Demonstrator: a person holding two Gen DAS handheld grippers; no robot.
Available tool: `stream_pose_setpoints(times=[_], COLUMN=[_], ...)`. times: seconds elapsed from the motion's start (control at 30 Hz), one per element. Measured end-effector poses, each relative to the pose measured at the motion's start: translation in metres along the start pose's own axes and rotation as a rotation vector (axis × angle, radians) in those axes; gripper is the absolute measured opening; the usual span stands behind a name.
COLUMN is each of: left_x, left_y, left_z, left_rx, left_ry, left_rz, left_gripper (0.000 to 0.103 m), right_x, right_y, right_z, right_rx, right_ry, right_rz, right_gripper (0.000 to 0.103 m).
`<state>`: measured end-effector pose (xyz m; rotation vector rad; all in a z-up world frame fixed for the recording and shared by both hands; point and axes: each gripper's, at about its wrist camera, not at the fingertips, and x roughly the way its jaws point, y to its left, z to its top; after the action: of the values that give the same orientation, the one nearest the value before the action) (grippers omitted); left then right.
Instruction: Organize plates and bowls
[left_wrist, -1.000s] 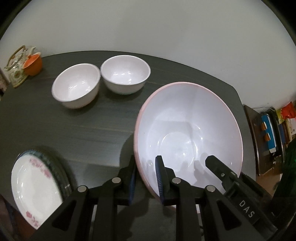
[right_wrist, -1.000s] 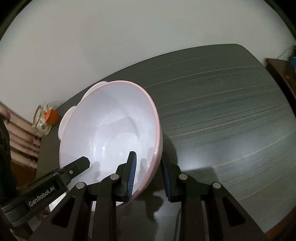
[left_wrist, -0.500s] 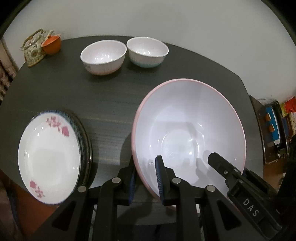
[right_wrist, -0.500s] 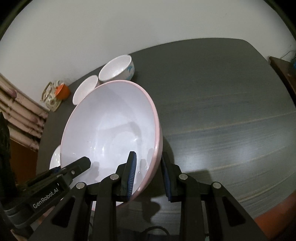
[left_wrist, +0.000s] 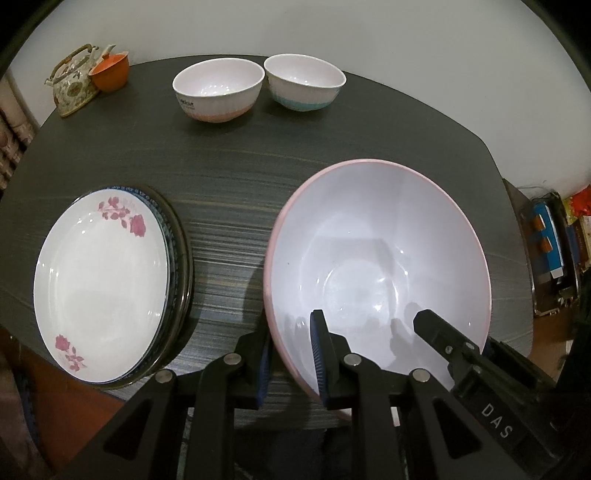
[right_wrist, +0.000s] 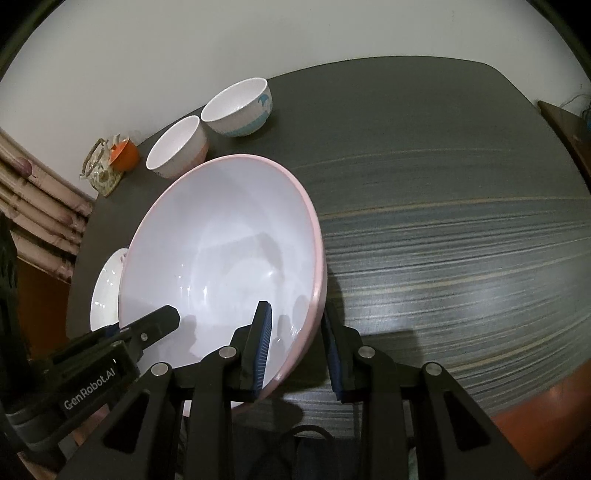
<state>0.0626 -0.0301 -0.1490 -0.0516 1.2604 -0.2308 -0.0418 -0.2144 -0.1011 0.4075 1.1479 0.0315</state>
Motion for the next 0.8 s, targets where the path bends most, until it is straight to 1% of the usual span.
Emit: stream_pose_setpoints(times=[0.27,0.8], left_x=[0.0087,0.0114], left_y=[0.0043,0.0058], left_z=[-0.0031,-0.0017], left_rx=[-0.006,-0.007], left_ry=[0.021,0.028], left_rz=[0.008,0.020], left_gripper=[0.020,0.020], right_x=[0.0088,0.0115], right_y=[0.0024,0.0021], right_z=[-0.0055,-0.0097], right_rx=[-0.005,0.000], right_ry=[0.022,0.044], right_rz=[-0.006,-0.005], right_gripper=[0.027,0.028])
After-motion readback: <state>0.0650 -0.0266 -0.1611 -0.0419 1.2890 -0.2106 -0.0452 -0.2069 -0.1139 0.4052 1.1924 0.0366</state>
